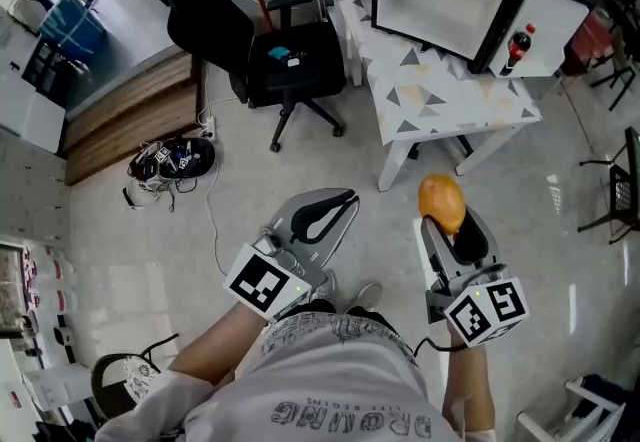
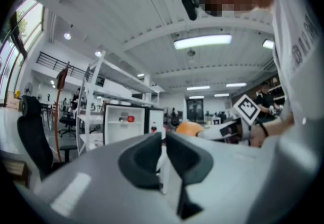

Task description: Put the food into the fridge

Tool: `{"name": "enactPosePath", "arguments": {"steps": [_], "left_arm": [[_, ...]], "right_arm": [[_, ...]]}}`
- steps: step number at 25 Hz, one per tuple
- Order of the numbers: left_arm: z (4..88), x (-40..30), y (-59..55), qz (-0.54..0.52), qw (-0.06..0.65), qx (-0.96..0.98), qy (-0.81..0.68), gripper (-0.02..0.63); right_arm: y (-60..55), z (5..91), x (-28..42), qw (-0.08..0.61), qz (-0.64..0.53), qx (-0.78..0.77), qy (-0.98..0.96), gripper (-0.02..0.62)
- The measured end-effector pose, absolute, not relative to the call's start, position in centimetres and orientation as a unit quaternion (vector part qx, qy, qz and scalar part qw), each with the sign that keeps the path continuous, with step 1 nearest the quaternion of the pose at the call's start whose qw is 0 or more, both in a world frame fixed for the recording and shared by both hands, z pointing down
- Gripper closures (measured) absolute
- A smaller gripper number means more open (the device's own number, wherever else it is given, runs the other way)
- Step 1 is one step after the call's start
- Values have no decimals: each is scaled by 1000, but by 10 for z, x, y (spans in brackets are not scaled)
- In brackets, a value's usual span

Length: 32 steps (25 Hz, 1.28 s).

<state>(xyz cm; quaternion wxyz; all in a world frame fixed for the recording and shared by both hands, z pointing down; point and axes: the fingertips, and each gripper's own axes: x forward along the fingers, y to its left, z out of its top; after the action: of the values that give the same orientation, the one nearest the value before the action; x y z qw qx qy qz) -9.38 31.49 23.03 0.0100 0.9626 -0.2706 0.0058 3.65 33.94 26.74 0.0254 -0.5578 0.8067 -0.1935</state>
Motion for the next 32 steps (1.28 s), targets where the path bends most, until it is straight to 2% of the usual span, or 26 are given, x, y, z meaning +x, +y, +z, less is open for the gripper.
{"name": "enactPosePath", "arguments": {"steps": [16,32], "left_arm": [[238,-49,352,14,3,957,-289,577],[240,-31,343,11,-4,955,-297,577]], "right_arm": [[371,278,90,28,-196,-545,815,327],[362,282,112,32,-193,-544,816,327]]}}
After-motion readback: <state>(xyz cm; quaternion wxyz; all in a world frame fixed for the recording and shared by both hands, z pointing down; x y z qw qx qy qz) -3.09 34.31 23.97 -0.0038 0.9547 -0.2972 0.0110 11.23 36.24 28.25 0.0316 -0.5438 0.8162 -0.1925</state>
